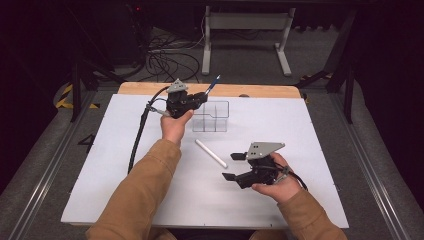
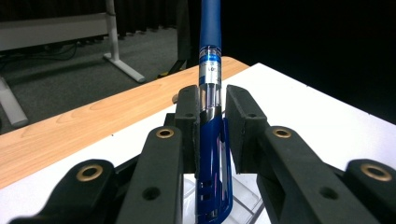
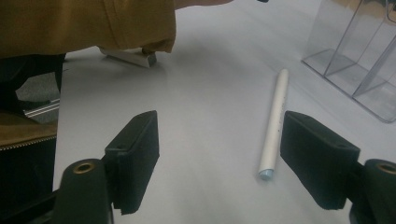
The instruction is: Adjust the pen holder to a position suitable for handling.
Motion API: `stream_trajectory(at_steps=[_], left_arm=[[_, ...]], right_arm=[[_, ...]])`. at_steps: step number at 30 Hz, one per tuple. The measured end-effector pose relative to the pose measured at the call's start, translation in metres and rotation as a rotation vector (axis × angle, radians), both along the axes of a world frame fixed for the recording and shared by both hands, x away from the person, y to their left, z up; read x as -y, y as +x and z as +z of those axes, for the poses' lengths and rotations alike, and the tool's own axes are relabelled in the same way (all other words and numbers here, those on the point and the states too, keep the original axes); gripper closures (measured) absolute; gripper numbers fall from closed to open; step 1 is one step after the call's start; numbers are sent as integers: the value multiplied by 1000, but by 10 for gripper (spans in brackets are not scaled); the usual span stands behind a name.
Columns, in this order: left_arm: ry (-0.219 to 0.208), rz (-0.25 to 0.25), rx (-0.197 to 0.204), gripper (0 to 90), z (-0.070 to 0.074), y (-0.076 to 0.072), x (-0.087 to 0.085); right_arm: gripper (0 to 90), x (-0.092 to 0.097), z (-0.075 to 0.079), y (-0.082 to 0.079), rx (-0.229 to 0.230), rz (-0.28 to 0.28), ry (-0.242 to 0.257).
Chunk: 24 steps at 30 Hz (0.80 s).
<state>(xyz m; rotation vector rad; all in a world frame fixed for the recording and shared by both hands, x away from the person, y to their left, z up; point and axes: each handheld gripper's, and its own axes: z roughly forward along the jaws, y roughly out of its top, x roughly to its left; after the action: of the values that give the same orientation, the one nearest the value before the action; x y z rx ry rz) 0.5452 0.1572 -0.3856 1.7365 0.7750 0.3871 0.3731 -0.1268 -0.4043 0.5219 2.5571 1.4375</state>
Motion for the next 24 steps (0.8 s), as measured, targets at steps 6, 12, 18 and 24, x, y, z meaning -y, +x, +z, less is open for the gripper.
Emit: stream_trajectory(at_steps=[6,12,18,24], left_arm=[[17,-10,-17,761,-5,1,1],[15,-21,-38,761,-9,2,-1],[12,-27,-48,760,-11,1,-2],[40,-20,-63,759,-9,-1,-1]], right_arm=[[292,-2,-1,0,0,5,-4],[292,-2,-2,0,-2,7,-9],[292,-3,-2,-1,-1,9,-9],[292,-3,-2,-1,0,12,-11]])
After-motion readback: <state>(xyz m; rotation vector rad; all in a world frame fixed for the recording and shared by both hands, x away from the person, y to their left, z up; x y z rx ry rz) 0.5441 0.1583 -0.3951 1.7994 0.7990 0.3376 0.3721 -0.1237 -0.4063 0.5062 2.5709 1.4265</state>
